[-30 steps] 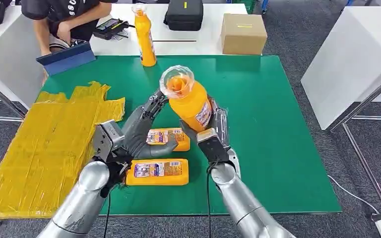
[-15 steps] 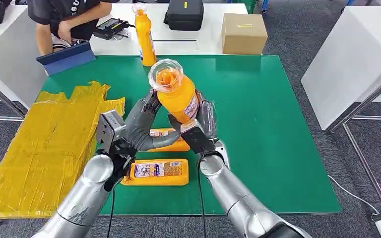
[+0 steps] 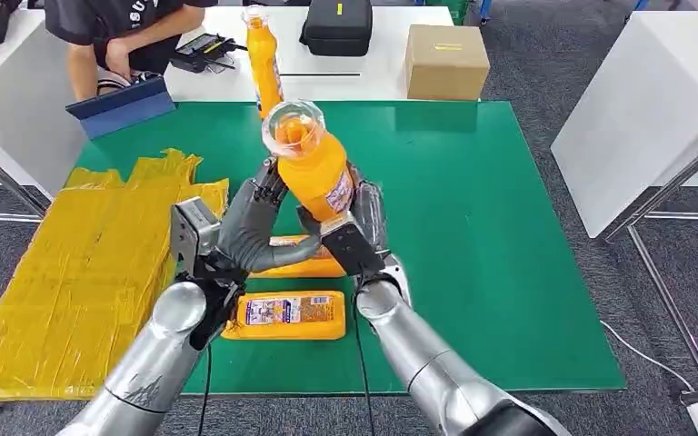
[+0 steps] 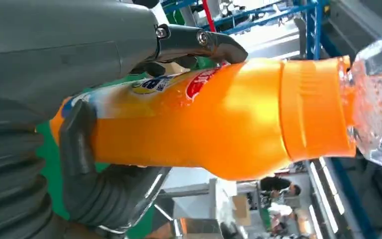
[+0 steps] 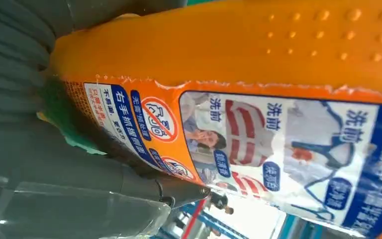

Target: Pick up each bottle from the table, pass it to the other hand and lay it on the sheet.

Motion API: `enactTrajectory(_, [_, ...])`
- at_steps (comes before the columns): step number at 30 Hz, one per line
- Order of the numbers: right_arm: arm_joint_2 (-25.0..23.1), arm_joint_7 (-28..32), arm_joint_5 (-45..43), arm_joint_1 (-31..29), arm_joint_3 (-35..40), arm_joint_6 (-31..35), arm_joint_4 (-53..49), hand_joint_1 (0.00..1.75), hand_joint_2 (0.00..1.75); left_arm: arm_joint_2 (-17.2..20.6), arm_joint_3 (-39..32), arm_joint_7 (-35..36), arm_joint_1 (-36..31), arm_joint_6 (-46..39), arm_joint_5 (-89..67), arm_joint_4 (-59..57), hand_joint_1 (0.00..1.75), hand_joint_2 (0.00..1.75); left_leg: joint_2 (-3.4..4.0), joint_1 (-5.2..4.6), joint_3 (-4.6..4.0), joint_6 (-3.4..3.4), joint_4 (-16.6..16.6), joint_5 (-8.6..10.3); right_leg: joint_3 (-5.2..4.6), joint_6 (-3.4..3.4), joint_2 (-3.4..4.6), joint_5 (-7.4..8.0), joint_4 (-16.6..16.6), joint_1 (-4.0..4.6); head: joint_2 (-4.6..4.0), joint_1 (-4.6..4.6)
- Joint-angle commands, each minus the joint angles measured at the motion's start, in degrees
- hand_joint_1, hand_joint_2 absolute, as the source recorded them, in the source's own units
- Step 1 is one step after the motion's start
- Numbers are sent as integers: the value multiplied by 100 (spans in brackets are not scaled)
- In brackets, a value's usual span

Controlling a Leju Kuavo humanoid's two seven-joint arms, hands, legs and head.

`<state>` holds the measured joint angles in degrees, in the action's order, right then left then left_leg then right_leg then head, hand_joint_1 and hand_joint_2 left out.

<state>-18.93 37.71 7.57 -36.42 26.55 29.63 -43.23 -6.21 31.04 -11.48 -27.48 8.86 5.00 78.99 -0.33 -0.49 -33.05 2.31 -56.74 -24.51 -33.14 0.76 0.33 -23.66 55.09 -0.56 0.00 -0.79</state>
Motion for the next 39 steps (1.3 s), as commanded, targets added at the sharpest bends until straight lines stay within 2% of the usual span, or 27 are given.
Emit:
enactTrajectory(1, [-107,-76,-386,-561,1402,228,632,175,175,-350,-59,168,-98,-381,312,-474,0,175,2,2,5,-9,0,-3,6,-3,-1,-3,-1,2,0,0])
enactTrajectory(5, [-107,-130,-529,-579,1629,253,584,175,175,-428,-208,206,-52,-583,616,-539,0,175,5,2,9,-12,-2,-6,9,-3,1,-4,1,1,0,0])
enactTrajectory(14, [-107,-447,-719,-686,2173,268,348,175,175,-446,-68,259,-107,-700,549,-654,0,175,-7,1,8,-14,-2,-5,7,-5,-10,-8,4,0,0,2])
enactTrajectory(29, [-107,-378,-848,-798,2266,157,597,175,175,-494,-165,137,-183,-739,581,-949,0,175,-5,4,11,-18,-7,-8,13,-6,-9,-11,6,3,0,0])
enactTrajectory(39, [-107,-597,-927,-903,2582,27,632,175,175,-506,-397,48,-76,-802,560,-879,0,175,2,1,7,-13,-2,-4,5,-4,-1,-5,2,0,0,-2])
